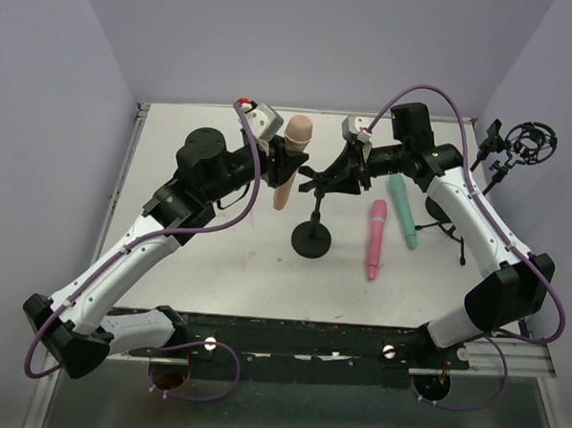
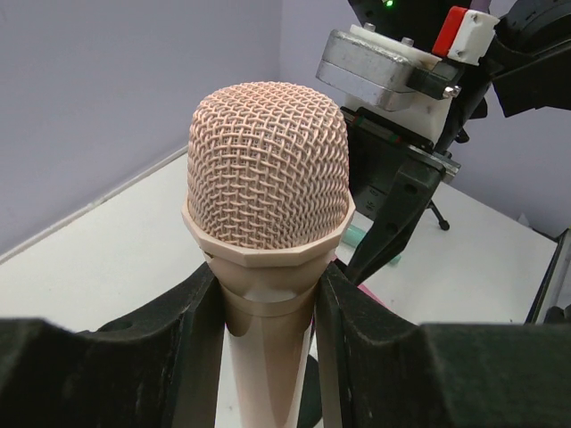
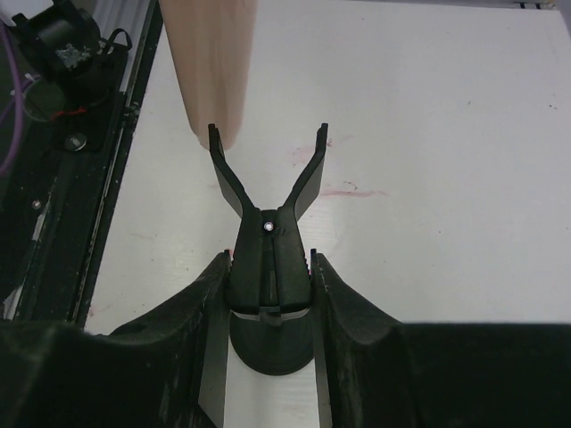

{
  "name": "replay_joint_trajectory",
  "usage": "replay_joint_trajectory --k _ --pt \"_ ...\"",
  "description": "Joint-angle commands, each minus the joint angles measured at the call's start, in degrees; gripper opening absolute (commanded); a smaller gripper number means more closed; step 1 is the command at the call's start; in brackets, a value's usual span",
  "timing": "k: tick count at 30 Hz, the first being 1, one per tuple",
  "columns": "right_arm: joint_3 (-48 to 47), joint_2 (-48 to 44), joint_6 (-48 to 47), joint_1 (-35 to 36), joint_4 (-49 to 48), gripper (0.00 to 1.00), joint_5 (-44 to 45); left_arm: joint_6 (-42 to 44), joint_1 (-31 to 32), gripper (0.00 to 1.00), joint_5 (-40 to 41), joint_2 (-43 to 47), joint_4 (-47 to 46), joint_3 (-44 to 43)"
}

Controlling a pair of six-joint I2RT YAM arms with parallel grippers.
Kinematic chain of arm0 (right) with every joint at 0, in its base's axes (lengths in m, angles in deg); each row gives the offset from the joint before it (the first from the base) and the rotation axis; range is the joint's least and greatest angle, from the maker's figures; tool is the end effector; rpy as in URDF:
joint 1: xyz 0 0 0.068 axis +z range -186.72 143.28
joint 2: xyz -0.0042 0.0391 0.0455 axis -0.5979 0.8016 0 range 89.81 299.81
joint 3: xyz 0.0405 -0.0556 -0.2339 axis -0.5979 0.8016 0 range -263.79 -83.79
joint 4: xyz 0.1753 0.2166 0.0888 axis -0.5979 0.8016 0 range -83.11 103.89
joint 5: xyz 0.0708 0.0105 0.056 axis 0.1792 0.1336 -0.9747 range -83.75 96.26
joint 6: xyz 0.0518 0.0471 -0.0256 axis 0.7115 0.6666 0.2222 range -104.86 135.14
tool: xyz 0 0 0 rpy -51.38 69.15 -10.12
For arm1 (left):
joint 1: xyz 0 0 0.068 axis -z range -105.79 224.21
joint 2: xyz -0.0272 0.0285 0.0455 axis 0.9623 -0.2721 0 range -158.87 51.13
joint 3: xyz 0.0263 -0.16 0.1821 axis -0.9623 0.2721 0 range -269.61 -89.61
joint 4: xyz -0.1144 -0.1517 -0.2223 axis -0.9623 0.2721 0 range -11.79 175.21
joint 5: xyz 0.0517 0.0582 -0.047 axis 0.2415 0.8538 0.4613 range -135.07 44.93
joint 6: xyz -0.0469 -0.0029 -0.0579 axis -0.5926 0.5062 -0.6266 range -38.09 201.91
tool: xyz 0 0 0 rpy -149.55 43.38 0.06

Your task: Attach the microphones to the stand

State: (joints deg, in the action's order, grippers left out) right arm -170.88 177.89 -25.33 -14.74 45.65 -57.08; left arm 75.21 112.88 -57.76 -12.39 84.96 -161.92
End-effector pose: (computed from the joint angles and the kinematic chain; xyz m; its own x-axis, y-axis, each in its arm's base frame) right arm 0.3217 0.1901 0.3372 0.0715 -0.2853 -0.9558 -0.9973 -0.0344 -0.0643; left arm 0.2382 -0.2082 0.4294 -0.0635 -0.0950 -0.9935 0.7789 0.6177 -0.1088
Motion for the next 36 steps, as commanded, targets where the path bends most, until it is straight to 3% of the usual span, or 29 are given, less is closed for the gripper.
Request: replay_joint_trajectory --k 1,15,36 --pt "0.4 -1.7 1.4 -0.4 -1.0 0.25 -4.0 0.0 -0.1 0.0 -3.9 -3.4 -6.1 -2.1" --pt "1.8 -2.4 4.6 -0.9 -3.9 0.24 -6.4 -3.8 -0.2 0.0 -3.7 -6.4 -18.6 5.7" --pt "3.8 -2.6 10.1 -1.4 -8.6 0.24 -7.6 -9.5 -0.2 0.0 -4.7 -6.9 -27.7 14.1"
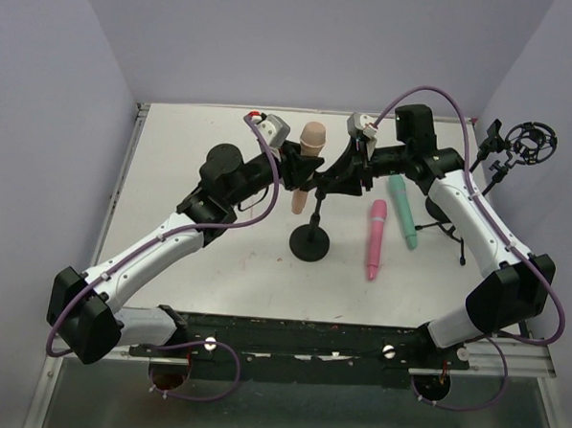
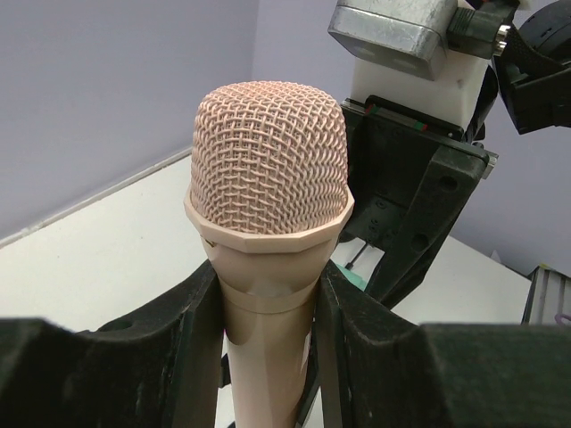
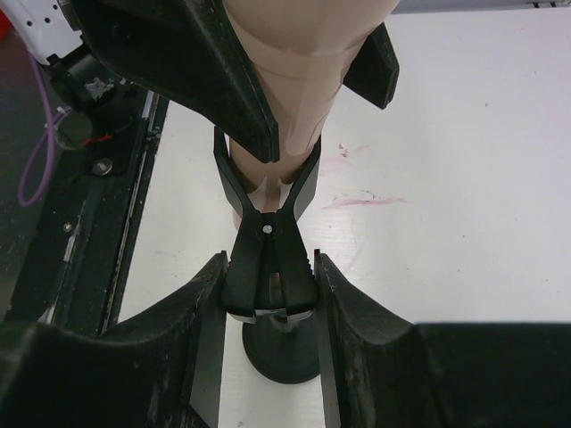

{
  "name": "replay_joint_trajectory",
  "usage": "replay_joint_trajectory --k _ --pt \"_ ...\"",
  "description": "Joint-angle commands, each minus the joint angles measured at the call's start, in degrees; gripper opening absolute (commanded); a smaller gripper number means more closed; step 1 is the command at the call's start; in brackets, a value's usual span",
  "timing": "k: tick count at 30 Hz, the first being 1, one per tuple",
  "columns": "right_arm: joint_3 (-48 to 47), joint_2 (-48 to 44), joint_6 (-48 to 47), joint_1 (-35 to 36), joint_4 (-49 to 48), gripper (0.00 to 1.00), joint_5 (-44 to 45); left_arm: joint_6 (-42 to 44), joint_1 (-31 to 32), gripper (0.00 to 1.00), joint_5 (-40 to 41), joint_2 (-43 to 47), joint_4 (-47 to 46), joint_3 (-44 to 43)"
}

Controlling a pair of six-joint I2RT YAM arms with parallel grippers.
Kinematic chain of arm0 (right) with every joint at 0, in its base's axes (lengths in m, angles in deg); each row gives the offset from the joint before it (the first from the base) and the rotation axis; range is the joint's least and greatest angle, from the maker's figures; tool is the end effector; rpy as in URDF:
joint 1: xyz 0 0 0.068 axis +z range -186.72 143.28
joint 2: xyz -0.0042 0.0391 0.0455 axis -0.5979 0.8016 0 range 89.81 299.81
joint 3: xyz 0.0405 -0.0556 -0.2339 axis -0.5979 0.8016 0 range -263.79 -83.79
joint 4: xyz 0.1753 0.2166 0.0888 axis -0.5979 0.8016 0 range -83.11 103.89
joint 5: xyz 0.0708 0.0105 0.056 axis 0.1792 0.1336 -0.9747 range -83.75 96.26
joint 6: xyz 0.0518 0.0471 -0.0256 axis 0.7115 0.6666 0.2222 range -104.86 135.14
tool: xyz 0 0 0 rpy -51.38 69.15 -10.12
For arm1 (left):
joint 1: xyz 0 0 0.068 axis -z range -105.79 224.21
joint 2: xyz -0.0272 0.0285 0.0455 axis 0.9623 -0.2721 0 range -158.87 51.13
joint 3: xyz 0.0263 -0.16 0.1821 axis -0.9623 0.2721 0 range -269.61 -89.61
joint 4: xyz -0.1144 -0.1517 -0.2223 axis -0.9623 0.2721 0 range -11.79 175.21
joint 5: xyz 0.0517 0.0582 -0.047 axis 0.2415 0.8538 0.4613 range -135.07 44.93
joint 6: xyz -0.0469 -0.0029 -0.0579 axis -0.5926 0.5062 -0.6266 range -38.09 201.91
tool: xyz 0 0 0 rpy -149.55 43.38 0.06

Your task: Attach the microphones to the stand

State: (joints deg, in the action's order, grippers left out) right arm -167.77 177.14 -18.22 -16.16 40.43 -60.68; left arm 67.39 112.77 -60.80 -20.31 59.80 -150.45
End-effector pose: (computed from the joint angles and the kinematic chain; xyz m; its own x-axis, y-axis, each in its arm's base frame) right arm 0.3251 0.1833 0.3317 -0.0149 -0.2357 -0.9717 -0.9994 -0.0254 0.0214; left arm 0.2731 -0.2394 0.3614 -0.1002 -0.2288 -0.9683 0.8108 0.5453 -0.2127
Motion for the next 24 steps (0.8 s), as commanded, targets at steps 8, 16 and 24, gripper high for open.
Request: replay_joint_trajectory --k 8,16,24 --pt "1.5 -2.0 5.2 -0.1 -5.1 0.24 -5.0 -1.3 -0.1 0.0 -1.6 0.6 -2.7 2.6" --pt "2.9 -1.8 9.1 -0.1 -8.0 0.24 -6.2 -2.6 0.1 0.0 -0.8 0.6 -5.9 4.8" --pt "4.0 -2.1 11.1 -0.1 -9.5 0.27 -6.5 -0.5 1.8 0.0 0.9 -0.1 -9.2 5.8"
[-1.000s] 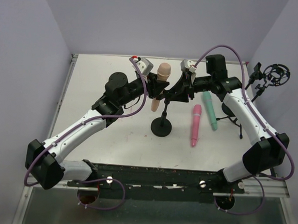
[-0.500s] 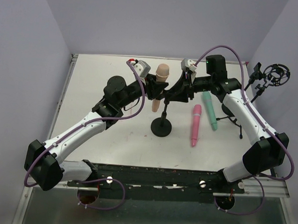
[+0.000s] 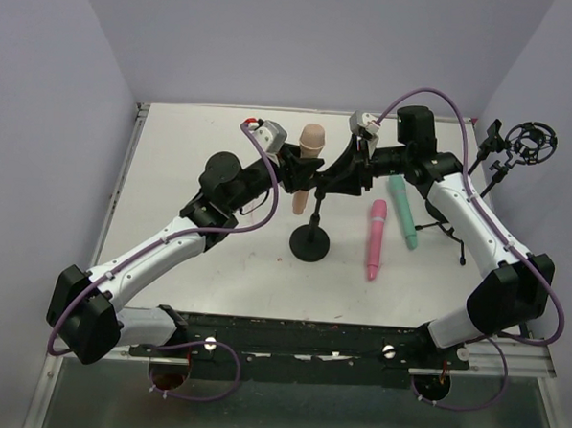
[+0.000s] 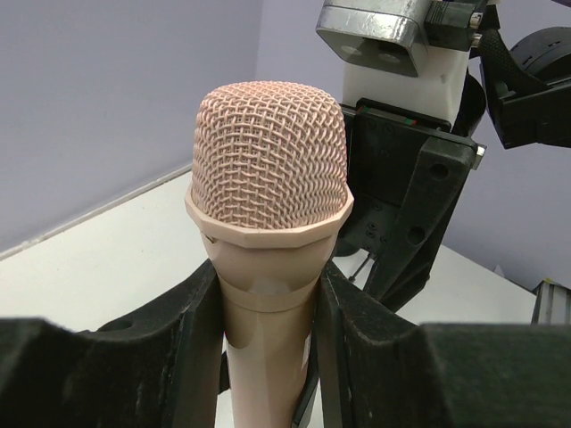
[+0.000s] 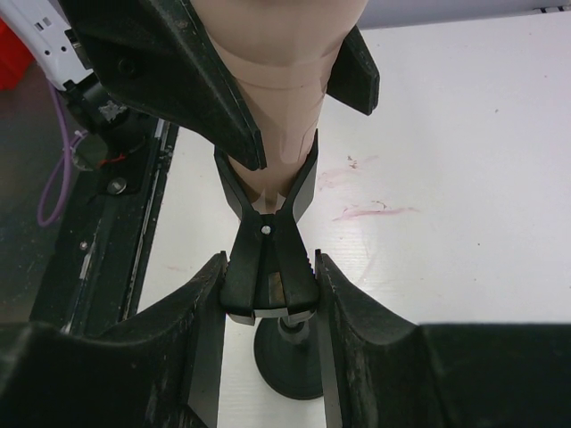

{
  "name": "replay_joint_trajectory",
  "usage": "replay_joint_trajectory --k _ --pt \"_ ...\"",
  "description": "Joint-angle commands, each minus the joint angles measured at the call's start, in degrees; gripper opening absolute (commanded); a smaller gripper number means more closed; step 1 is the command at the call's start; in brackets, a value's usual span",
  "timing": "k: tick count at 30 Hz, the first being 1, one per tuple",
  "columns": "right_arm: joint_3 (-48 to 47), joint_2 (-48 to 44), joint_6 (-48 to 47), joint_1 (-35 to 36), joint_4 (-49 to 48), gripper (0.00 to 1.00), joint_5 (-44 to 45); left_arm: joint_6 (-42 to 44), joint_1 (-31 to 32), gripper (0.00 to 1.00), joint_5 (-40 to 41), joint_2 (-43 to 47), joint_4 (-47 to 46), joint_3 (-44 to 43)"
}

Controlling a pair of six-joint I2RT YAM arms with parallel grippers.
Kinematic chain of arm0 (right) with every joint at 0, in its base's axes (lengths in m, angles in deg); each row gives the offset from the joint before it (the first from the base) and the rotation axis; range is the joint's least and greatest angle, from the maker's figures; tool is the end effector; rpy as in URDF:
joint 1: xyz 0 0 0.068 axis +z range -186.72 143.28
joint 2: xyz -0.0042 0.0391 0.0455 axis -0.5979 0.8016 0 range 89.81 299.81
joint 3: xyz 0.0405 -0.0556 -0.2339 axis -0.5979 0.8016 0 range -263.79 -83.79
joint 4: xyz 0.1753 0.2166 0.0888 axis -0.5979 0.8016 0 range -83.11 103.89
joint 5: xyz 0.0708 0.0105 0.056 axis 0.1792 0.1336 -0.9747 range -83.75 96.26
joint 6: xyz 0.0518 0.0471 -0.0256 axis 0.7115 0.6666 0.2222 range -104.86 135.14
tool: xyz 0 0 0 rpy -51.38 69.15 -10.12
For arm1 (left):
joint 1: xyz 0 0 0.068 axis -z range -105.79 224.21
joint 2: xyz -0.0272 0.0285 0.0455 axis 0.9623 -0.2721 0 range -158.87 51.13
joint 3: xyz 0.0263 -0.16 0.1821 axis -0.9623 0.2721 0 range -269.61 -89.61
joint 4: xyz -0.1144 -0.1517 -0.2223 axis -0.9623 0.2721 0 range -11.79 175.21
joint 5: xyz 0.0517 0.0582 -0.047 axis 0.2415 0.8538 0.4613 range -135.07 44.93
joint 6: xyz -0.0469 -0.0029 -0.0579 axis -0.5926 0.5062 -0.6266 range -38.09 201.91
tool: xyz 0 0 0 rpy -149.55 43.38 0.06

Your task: Attach the microphones to the stand

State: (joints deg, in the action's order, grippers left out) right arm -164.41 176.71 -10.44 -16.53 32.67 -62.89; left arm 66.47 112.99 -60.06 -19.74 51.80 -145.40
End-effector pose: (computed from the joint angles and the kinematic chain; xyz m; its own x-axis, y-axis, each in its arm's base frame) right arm 0.3287 0.1831 0.3252 -0.0753 -0.1915 -0.9786 -0.9964 -0.0243 0.0814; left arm 0.2698 -0.2375 0.3466 -0.0661 -0.2768 -0.9586 0.8145 0.5400 -0.2121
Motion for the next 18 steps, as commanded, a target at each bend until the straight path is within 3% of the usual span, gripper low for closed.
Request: replay_joint_trajectory --k 1,4,10,18 --pt "0.7 -1.7 3.3 0.3 -1.9 0.28 -4.2 0.5 1.6 0.0 0.2 -0.8 -1.3 0.6" --pt "0.8 -1.9 3.6 0.3 -1.9 0.31 -4.3 0.5 1.7 0.0 0.4 -1.0 -1.6 0.5" --pt "1.5 -2.3 5.2 0.3 -3.3 0.54 -4.4 0.2 1.8 0.0 0.9 -0.5 -2.6 1.6" --pt "2.1 -3.2 6.4 -0.2 -4.2 0.73 -4.5 0.1 1.7 0.07 1.6 0.5 -2.5 2.1"
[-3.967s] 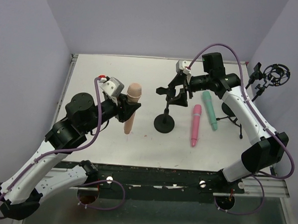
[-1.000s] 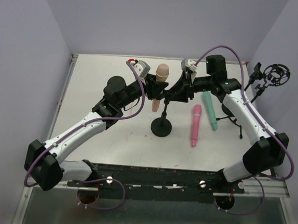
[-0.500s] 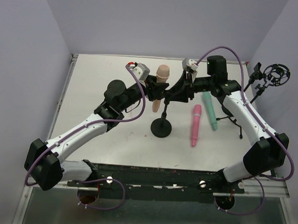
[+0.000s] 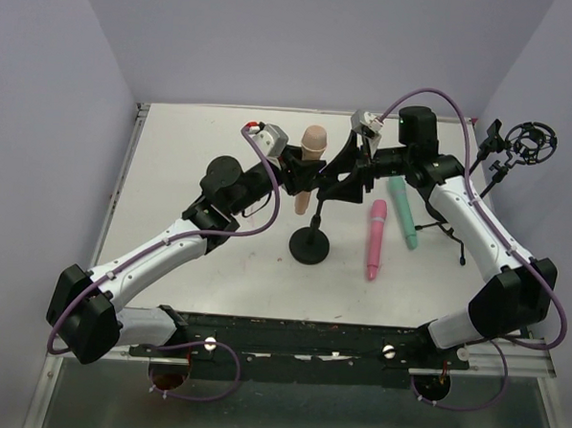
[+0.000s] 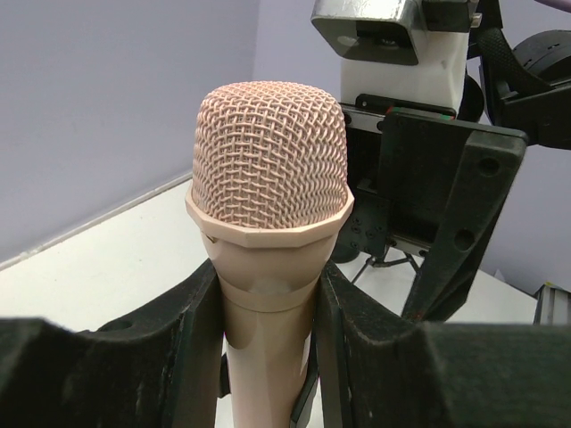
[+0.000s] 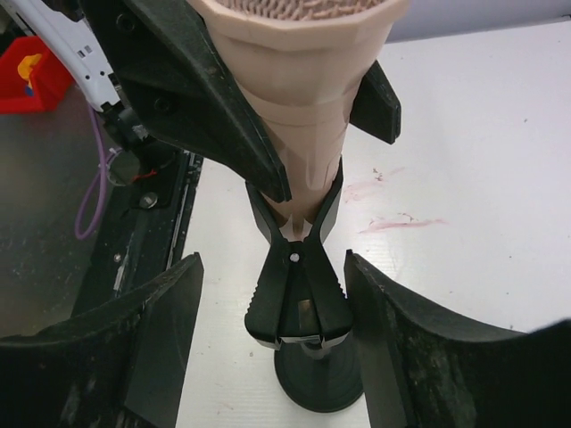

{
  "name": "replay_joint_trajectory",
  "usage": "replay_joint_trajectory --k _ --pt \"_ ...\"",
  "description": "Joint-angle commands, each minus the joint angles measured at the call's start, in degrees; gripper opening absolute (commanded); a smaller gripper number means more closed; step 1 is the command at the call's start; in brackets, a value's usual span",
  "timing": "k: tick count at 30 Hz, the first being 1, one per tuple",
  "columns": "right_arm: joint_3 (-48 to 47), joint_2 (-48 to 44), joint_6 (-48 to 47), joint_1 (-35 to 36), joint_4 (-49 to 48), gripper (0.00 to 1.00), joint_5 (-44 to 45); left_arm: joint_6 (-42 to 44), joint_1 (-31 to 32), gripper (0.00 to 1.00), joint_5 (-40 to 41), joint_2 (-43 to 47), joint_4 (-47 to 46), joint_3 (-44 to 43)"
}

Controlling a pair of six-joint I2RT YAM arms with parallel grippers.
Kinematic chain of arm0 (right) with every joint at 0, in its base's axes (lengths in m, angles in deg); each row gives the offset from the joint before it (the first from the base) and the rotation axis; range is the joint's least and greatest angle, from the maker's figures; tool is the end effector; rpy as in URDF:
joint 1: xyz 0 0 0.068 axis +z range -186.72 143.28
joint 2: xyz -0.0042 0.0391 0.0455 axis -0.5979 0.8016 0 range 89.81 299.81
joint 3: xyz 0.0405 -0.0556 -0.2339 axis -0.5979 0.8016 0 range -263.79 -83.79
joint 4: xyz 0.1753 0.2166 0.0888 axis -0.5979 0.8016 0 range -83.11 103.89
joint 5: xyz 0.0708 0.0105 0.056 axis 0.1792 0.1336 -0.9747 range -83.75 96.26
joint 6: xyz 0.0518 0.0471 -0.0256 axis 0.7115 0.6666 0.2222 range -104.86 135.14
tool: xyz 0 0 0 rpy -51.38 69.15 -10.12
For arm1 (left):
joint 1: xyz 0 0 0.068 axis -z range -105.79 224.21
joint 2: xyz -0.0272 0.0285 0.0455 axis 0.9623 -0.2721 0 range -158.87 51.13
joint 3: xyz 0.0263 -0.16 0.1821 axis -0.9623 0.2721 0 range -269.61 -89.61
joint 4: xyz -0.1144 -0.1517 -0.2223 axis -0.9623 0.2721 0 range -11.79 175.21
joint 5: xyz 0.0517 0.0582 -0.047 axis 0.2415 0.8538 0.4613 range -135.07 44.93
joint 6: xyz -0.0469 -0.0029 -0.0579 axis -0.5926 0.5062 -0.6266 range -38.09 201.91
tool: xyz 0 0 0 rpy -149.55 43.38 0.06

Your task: Attach the microphones to the stand

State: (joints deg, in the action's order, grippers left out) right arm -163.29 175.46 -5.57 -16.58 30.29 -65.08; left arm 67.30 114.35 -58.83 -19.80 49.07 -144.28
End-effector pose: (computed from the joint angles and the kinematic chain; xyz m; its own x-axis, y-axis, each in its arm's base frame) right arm 0.3239 0.1819 0.3302 -0.1204 -0.1648 -0.9789 -0.9906 -0.0445 0.1294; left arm 0.2645 -0.2425 0.3445 -0.0377 -0.2887 -0.9567 0.8204 0.5377 -0.1946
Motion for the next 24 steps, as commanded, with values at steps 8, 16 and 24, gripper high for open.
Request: replay_joint_trajectory --k 8,16,24 --pt "1.9 -3.2 2.5 -0.9 -2.1 0.85 -2.2 -1.0 0.4 0.52 0.8 1.7 1.4 0.7" --pt "2.0 -3.7 3.0 -1.6 -2.3 0.89 -2.9 -1.0 0.4 0.96 2.9 4.0 3.1 1.0" --pt "2.4 -4.6 2.8 -1.9 -1.8 0.91 -3.8 -0.6 0.5 0.99 2.9 7.3 7.0 0.4"
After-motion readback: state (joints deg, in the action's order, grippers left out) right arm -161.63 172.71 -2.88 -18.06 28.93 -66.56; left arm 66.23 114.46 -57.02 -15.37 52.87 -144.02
